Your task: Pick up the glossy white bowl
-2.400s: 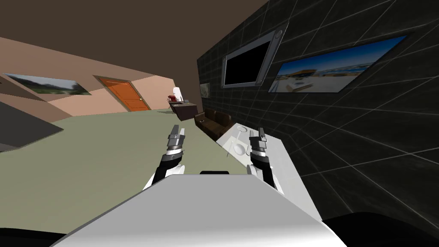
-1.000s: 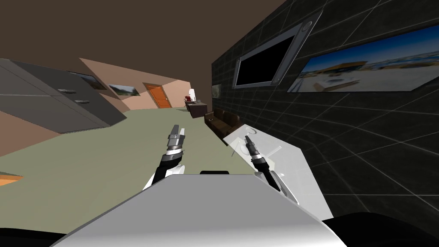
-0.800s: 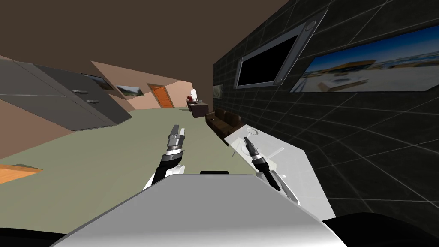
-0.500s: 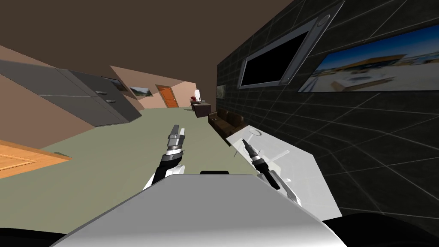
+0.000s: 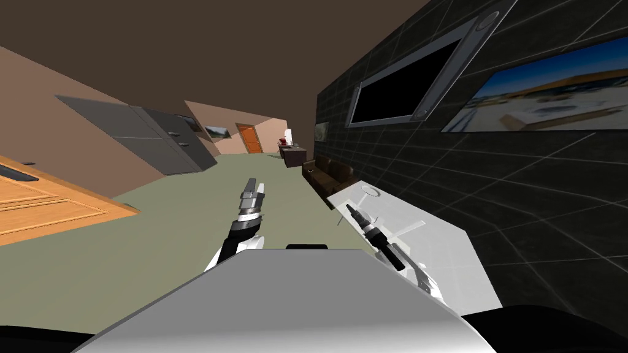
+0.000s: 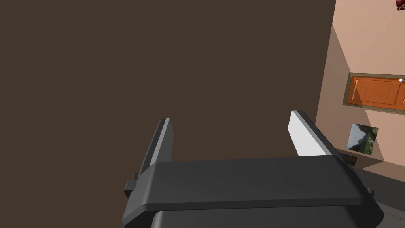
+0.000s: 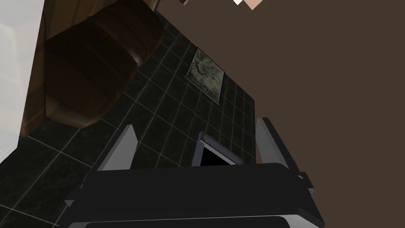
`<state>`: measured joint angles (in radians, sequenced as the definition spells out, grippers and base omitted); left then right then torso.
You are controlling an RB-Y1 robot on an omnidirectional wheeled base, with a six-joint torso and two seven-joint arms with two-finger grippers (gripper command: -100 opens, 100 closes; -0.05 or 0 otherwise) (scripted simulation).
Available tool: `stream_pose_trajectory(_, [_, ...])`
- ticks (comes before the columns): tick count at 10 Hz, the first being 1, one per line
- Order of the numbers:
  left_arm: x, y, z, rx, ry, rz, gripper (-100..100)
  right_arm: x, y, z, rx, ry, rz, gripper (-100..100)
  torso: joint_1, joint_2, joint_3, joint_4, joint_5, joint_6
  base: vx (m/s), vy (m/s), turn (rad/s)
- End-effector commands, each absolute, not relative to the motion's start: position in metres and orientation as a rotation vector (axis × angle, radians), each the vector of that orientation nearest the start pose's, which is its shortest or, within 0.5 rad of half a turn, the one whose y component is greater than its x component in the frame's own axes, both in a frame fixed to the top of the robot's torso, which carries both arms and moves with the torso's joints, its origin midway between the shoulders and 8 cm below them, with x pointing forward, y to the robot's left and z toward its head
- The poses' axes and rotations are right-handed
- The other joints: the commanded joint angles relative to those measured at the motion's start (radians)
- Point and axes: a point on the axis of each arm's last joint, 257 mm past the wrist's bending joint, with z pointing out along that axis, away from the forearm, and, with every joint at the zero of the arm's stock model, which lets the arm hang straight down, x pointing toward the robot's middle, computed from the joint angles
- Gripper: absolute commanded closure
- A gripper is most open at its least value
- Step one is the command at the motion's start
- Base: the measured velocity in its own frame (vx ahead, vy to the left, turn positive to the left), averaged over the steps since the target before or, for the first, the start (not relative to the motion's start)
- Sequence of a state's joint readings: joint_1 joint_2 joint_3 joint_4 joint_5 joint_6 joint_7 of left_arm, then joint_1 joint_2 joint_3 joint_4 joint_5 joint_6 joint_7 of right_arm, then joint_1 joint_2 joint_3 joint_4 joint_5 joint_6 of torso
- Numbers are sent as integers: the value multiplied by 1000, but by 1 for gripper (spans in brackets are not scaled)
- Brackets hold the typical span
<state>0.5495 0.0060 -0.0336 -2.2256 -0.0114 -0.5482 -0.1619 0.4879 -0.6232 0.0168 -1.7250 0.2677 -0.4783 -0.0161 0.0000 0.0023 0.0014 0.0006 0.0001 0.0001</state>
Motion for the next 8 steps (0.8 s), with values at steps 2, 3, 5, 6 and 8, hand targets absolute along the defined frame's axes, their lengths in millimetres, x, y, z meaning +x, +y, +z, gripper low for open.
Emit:
stream_pose_trajectory(2, [344, 273, -7, -626, 701, -1152, 0, 374, -343, -274, 312, 1720, 750, -100, 0, 0, 0, 0, 0, 0, -29, 23, 139])
stream_pose_trajectory(3, [344, 273, -7, -626, 701, -1152, 0, 372, -349, -281, 321, 1734, 737, -100, 0, 0, 0, 0, 0, 0, -25, 17, 85])
stream_pose_trajectory(5, [344, 273, -7, -626, 701, -1152, 0, 367, -361, -301, 274, 1807, 680, -100, 0, -1, 0, 0, 0, 0, -24, 18, 124])
stream_pose_trajectory(6, [344, 273, -7, -626, 701, -1151, 0, 363, -366, -315, 216, 1864, 637, -100, 0, -1, 0, 0, 0, 1, -23, 24, 135])
stream_pose_trajectory(8, [344, 273, -7, -626, 701, -1152, 0, 356, -384, -335, 161, 1941, 569, -100, -1, -1, -1, 0, 0, 1, -18, 19, 116])
